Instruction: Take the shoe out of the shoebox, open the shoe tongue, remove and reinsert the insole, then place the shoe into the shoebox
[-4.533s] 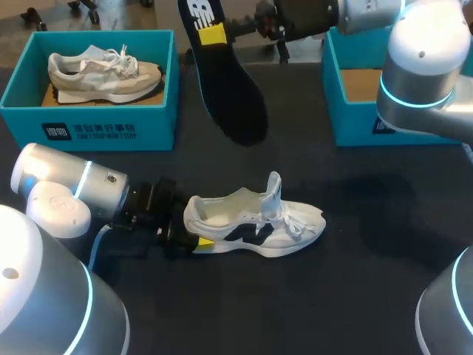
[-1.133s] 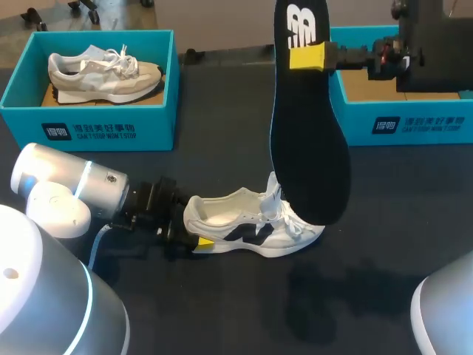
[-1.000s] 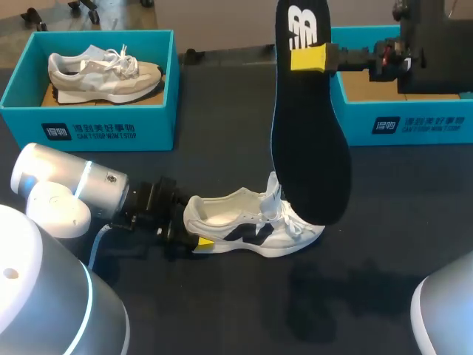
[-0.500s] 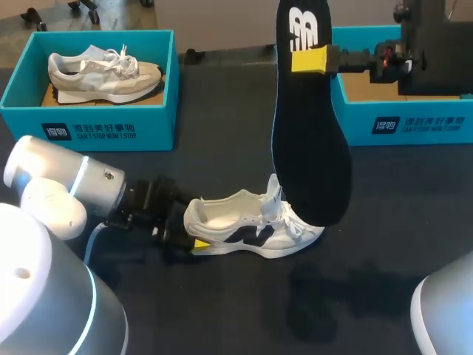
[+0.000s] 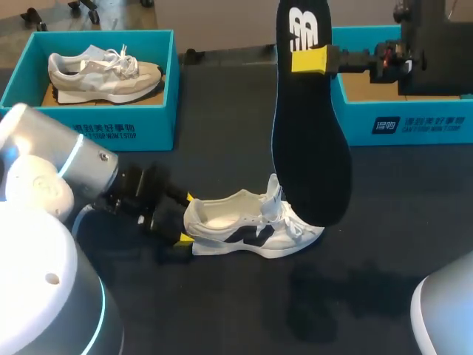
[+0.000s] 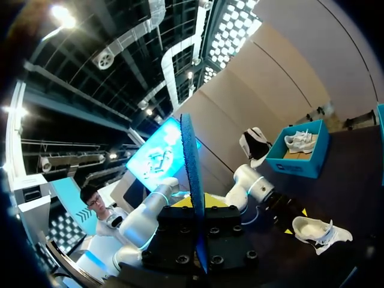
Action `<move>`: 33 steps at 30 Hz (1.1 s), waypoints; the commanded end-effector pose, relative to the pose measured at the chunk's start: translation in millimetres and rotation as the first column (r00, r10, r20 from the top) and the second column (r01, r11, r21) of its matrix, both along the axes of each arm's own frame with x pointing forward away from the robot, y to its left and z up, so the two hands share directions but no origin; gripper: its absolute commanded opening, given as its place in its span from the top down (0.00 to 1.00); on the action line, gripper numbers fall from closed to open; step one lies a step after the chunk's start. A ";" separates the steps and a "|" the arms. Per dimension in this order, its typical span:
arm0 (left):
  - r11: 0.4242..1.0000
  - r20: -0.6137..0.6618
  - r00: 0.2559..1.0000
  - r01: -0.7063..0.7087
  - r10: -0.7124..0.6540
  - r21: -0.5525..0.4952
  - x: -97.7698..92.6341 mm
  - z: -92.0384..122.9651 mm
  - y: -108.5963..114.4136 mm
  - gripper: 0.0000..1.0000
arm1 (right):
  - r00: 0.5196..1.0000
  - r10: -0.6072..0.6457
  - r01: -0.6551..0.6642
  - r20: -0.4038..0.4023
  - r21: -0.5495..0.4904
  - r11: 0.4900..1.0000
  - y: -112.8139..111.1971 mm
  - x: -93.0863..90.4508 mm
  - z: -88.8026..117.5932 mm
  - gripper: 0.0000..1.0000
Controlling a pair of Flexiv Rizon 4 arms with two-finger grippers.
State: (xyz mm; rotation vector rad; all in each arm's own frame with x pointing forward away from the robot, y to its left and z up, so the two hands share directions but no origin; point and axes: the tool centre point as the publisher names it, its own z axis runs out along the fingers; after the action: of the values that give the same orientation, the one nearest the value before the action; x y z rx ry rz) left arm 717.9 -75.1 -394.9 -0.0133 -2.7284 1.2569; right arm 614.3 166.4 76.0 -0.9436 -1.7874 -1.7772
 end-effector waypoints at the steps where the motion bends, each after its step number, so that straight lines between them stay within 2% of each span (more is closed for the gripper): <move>1: 0.999 -0.030 0.999 0.013 -0.011 0.047 5.2 10.3 5.9 0.00 | 1.000 -0.001 0.001 -0.002 -0.001 1.000 4.0 1.4 0.2 1.00; 2: 1.000 -0.041 0.999 0.012 -0.011 0.011 5.5 10.7 7.4 0.00 | 1.000 -0.001 0.001 -0.002 -0.001 1.000 4.0 1.4 0.2 1.00; 11: 1.000 -0.041 0.999 0.012 -0.011 0.011 5.5 10.7 7.4 0.00 | 1.000 -0.001 0.001 -0.002 -0.001 1.000 4.0 1.4 0.2 1.00; 26: 0.982 0.051 0.999 -0.025 0.016 0.189 2.5 28.5 18.7 0.00 | 1.000 -0.001 0.001 -0.002 -0.001 1.000 4.0 1.4 0.2 1.00; 33: 0.948 0.080 0.997 -0.021 -0.004 0.316 3.3 41.6 18.4 0.00 | 1.000 -0.001 0.001 -0.002 -0.001 1.000 4.0 1.4 0.2 1.00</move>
State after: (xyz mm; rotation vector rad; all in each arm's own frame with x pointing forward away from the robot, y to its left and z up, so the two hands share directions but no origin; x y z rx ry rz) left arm 723.0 -53.9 -367.3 -0.0110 -2.9254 0.9544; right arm 614.0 166.4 75.9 -0.9432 -1.7873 -1.7777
